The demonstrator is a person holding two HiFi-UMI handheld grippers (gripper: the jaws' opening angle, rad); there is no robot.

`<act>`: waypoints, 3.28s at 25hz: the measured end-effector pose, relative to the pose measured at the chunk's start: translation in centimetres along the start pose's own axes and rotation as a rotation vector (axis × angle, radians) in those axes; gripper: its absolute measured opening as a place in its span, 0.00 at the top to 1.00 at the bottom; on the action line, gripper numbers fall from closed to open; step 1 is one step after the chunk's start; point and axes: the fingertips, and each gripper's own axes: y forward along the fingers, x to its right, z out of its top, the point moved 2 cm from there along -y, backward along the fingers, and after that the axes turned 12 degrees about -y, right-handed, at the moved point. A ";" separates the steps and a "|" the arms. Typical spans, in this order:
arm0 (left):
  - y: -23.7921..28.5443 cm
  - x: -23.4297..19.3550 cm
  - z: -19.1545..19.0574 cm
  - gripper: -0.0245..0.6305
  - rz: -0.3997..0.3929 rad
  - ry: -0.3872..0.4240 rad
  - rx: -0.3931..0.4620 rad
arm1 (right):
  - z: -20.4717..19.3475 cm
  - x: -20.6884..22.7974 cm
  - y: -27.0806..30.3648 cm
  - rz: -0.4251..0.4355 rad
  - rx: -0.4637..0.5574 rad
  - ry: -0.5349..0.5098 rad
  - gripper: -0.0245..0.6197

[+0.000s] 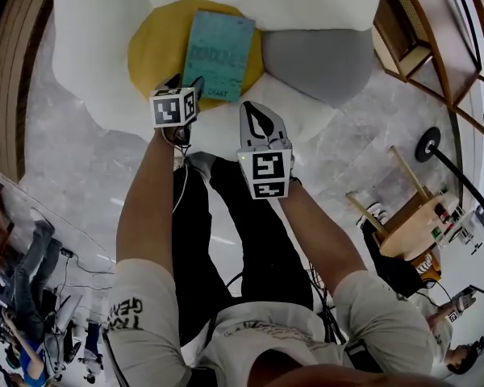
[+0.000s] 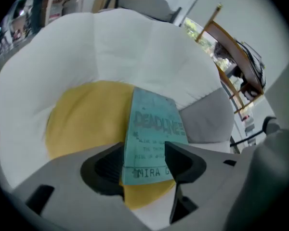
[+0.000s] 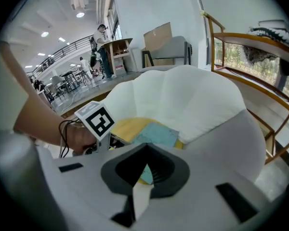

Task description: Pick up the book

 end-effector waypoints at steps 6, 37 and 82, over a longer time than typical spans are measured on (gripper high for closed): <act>1.8 -2.3 -1.1 0.54 -0.067 -0.124 -0.034 | -0.5 -0.2 0.9 0.002 0.003 -0.063 0.92; -2.8 2.4 -7.7 0.69 -0.412 -0.601 -0.144 | 0.3 -3.8 -3.3 0.037 -0.012 -0.036 0.92; -54.0 14.4 8.9 0.70 -0.751 -0.849 0.555 | 29.9 -5.4 -30.5 -0.180 0.387 0.045 0.92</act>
